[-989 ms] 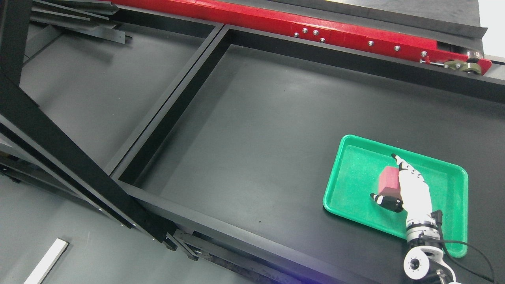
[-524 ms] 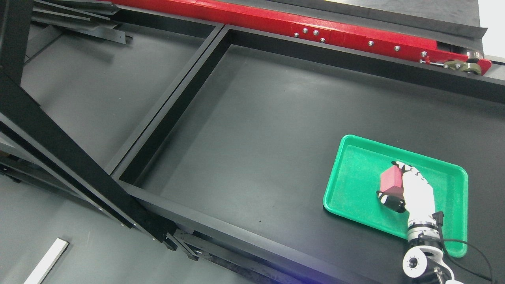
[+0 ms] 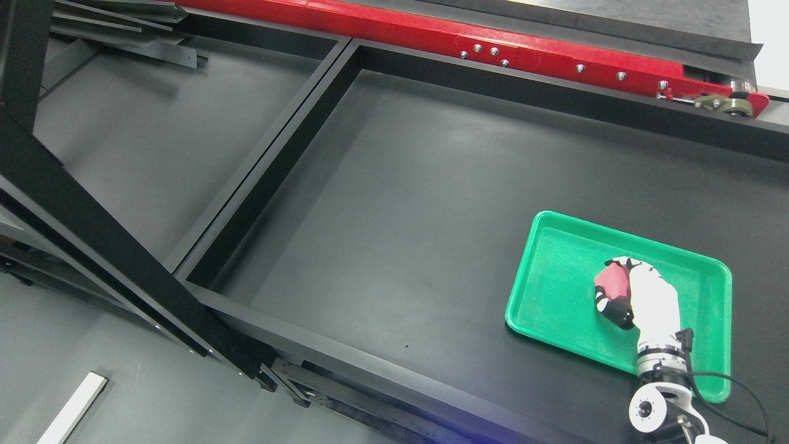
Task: Pick pink block from left shelf to tray
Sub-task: 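Close the right hand fingers around the pink block in the green tray, then lift the pink block out of the green tray with the right hand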
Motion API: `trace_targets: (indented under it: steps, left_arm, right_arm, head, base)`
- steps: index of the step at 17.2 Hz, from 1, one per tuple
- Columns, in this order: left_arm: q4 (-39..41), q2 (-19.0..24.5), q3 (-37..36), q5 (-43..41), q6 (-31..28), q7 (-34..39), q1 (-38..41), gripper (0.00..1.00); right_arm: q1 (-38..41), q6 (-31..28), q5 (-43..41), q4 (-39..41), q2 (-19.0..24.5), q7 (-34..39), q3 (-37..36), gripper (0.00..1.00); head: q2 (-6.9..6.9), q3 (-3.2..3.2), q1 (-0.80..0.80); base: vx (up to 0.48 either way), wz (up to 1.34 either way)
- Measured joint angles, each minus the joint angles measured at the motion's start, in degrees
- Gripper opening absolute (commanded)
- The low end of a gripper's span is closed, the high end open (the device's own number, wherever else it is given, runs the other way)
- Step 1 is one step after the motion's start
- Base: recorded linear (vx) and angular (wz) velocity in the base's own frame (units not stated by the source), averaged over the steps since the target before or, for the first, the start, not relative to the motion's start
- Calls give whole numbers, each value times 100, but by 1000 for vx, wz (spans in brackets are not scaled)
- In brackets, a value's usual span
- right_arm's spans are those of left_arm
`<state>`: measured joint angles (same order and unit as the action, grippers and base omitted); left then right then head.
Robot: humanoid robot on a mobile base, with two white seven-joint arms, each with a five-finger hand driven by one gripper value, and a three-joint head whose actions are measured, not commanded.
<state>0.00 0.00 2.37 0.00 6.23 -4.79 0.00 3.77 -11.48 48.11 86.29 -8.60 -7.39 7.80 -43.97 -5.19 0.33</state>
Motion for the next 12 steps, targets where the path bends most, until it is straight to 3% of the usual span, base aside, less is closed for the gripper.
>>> trace_targets:
  steps: [12]
  left_arm:
    - [0,0,0,0,0,0,0,100]
  right_arm:
    - [157,585,-34,652,-97,-1839,-385,1]
  head:
    - [0,0,0]
  base:
    - [-12,29]
